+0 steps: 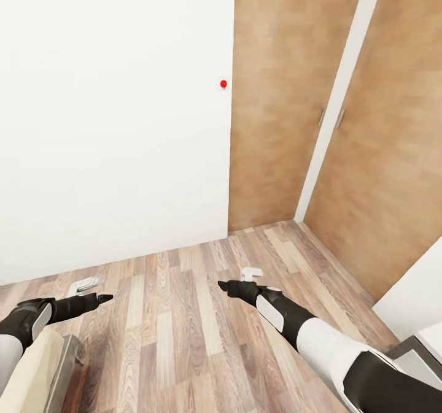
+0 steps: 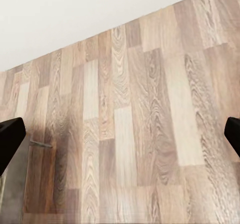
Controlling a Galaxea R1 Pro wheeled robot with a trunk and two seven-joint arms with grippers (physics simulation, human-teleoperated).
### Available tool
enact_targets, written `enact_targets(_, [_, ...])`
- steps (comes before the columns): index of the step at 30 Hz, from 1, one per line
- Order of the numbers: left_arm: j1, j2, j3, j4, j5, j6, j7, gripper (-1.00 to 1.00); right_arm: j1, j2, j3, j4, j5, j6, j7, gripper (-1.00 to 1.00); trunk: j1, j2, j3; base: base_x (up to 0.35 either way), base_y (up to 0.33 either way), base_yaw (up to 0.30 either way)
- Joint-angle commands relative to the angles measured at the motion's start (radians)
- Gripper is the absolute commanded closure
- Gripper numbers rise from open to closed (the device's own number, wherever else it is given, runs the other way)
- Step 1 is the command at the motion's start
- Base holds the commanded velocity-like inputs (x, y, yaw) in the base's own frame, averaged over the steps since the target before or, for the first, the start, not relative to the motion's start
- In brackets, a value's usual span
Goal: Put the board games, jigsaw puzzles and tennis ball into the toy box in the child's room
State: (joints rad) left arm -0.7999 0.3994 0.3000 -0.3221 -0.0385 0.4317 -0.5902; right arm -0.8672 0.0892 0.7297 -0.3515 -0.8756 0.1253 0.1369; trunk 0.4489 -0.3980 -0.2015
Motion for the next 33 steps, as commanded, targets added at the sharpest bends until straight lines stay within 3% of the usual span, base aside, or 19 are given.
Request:
enact_targets(1, [-0.001,-0.001,0.008,-0.001,-0.004,0.009,-0.005,-1.0,-0.001,0.0,0.004,0.0,-0.006,0.0,0.001,-1.0,0.001,-0.002,-0.002,0.279,0.0,0.272])
enact_targets(10, [-0.001,-0.002,0.009,0.0,-0.001,0.007,-0.005,-1.0,-0.001,0.0,0.004,0.0,-0.006,-0.044,0.003,-1.0,0.001,-0.002,-0.003,0.22,0.0,0.284])
enact_targets(33, [0.002,-0.002,0.009,0.0,0.002,0.007,-0.005,-1.0,0.03,0.001,0.002,0.0,-0.008,-0.051,0.007,-1.0,0.001,-0.002,0.011,0.027,-0.027,0.279])
